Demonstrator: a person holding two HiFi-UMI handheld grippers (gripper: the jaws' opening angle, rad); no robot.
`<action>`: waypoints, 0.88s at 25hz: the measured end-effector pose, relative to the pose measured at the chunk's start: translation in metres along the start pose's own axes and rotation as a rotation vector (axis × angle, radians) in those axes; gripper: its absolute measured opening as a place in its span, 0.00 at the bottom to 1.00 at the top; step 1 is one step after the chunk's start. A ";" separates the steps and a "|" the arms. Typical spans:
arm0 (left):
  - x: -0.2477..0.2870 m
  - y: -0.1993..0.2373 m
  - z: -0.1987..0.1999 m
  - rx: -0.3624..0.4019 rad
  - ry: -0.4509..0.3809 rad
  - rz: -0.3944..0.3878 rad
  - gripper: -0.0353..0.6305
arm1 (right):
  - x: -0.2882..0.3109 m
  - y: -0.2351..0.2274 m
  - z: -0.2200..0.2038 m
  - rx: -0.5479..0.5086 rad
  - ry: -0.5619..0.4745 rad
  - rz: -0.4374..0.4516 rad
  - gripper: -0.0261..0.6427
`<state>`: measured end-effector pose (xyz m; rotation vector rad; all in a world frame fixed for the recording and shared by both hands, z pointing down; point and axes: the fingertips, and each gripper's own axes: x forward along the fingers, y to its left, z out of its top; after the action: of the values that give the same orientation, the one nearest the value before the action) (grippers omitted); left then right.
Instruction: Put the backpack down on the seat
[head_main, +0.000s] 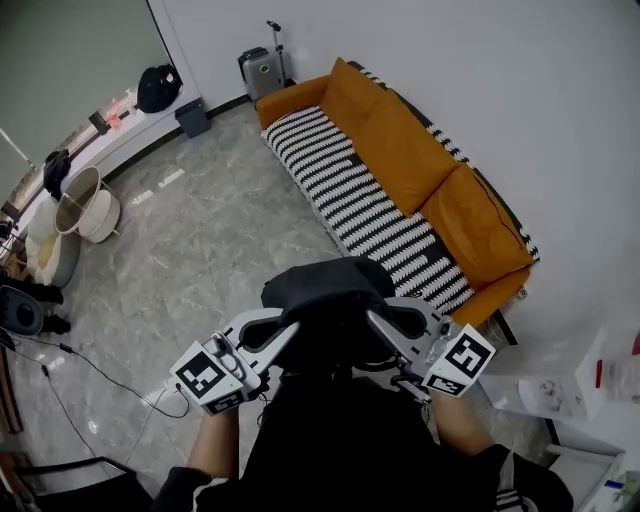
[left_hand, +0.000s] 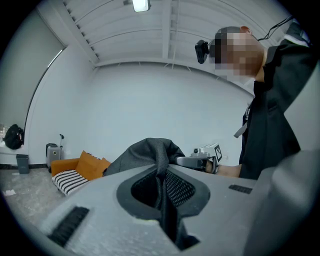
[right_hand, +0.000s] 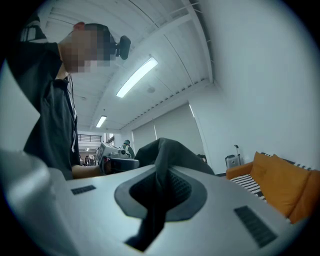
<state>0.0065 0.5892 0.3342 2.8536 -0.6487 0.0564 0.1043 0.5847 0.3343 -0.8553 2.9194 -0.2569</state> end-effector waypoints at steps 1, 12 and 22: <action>0.000 0.001 0.000 -0.001 0.000 0.001 0.10 | 0.001 0.000 0.000 0.001 0.001 0.002 0.08; 0.009 0.027 -0.002 -0.017 0.003 0.013 0.10 | 0.016 -0.020 -0.007 0.026 0.017 0.017 0.08; 0.014 0.074 0.010 -0.031 -0.017 0.021 0.10 | 0.054 -0.051 -0.001 0.026 0.034 0.033 0.08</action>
<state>-0.0126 0.5159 0.3407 2.8204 -0.6769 0.0247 0.0854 0.5135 0.3422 -0.8065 2.9515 -0.3097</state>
